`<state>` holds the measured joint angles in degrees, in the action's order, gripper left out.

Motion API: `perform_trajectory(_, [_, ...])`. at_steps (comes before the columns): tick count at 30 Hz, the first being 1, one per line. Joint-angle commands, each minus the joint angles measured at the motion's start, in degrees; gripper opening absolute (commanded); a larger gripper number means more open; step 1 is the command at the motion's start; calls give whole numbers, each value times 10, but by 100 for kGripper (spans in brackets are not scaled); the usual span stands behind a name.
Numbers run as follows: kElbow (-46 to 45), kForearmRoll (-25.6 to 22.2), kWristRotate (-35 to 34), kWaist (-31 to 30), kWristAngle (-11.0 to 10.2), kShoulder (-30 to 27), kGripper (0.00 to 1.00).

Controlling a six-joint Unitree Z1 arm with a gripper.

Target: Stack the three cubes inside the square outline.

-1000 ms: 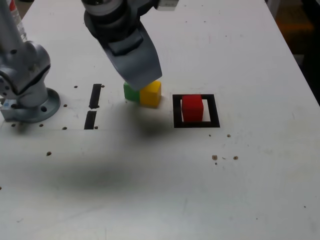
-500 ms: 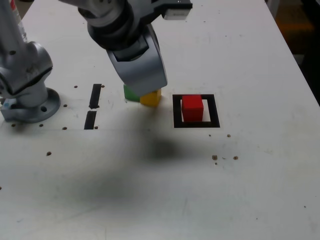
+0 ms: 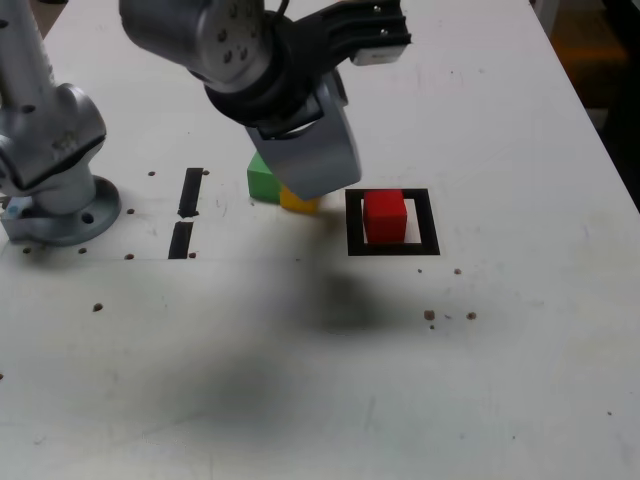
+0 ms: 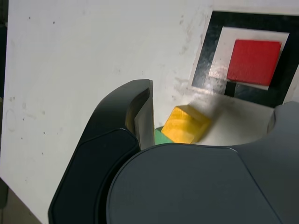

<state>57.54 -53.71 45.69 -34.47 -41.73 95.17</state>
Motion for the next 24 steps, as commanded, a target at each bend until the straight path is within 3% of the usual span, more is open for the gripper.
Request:
perform_trajectory(1, [-2, 4, -4, -1, -5, 7, 93])
perform_trajectory(16, [-23, -1, -65, 9, -14, 16, 98])
perform_trajectory(20, [-25, 2, -44, 12, -11, 19, 98])
perform_trajectory(24, [-23, 4, 0, 23, 6, 19, 98])
